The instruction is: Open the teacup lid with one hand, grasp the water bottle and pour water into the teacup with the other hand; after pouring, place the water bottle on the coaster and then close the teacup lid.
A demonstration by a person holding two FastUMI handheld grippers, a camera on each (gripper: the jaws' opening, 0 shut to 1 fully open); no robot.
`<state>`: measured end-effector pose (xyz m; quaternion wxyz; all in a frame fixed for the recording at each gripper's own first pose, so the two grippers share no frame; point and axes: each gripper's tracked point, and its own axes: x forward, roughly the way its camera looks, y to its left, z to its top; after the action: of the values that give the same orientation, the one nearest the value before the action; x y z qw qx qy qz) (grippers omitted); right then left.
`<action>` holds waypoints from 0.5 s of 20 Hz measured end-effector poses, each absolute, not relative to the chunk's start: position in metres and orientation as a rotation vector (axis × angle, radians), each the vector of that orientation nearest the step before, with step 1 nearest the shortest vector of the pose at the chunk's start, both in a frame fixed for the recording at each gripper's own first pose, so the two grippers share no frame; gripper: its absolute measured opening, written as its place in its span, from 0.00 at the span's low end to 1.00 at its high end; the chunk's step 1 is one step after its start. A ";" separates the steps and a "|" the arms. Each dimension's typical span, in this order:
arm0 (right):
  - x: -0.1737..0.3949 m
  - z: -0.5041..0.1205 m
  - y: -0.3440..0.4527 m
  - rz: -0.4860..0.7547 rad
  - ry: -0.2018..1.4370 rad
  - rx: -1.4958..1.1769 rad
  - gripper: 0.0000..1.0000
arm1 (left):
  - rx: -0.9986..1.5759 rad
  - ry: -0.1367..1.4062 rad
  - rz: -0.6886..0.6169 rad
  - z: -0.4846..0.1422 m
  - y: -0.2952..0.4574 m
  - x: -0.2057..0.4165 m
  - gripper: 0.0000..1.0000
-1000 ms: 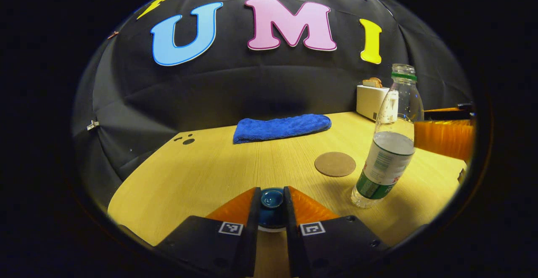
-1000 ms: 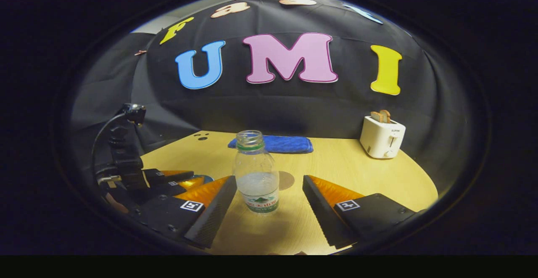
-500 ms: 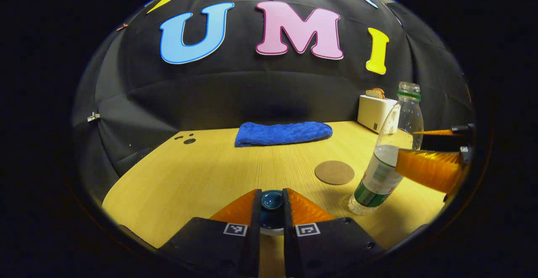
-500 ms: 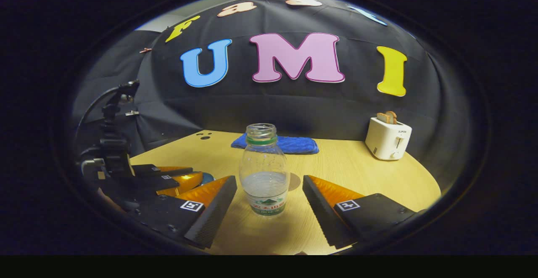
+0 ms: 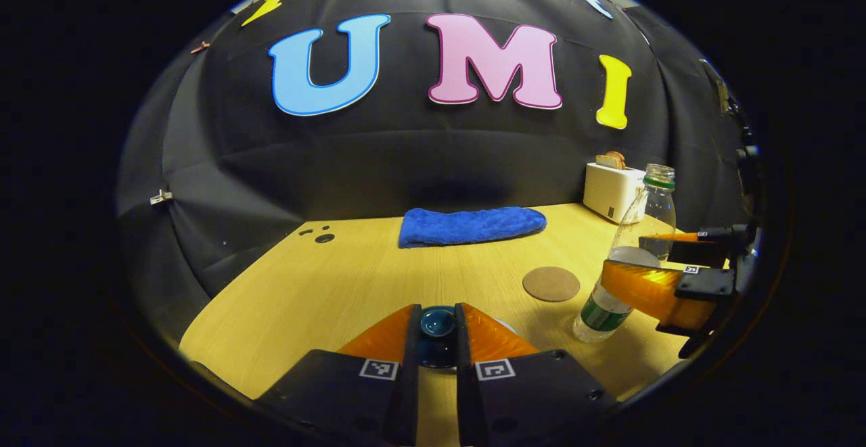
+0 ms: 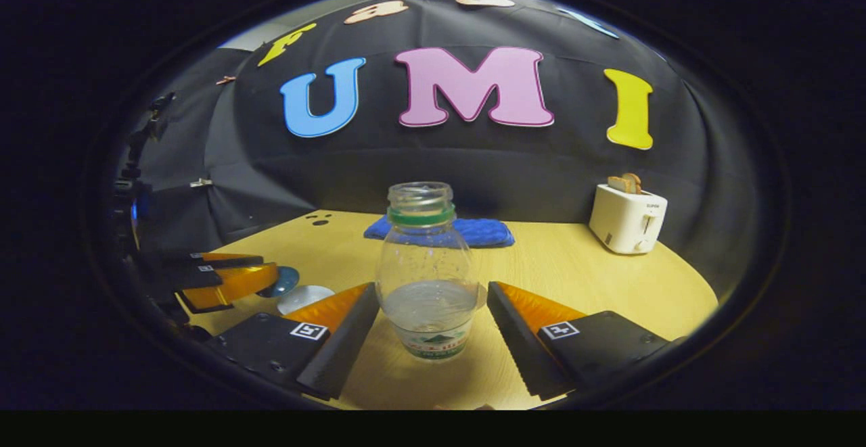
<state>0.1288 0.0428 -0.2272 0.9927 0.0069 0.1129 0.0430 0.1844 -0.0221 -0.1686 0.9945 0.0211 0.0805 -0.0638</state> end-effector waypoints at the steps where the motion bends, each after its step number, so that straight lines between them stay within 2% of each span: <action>1: 0.131 -0.228 0.044 0.082 0.224 0.023 0.98 | 0.041 0.167 -0.123 -0.170 -0.018 0.183 0.24; 2: 0.133 -0.228 0.045 0.077 0.220 0.033 0.98 | 0.038 0.174 -0.119 -0.171 -0.015 0.182 0.27; 4: 0.136 -0.234 0.046 0.073 0.232 0.035 0.96 | 0.034 0.181 -0.112 -0.174 -0.009 0.179 0.23; 6: 0.138 -0.237 0.048 0.064 0.238 0.020 0.84 | 0.033 0.183 -0.107 -0.174 -0.005 0.178 0.27; 10: 0.140 -0.235 0.052 0.080 0.225 -0.018 0.80 | 0.038 0.181 -0.098 -0.170 0.005 0.174 0.27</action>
<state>0.1403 0.0521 -0.2352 0.9929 -0.0092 0.1120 0.0399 0.1745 0.0049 -0.1702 0.9945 0.0190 0.0902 -0.0490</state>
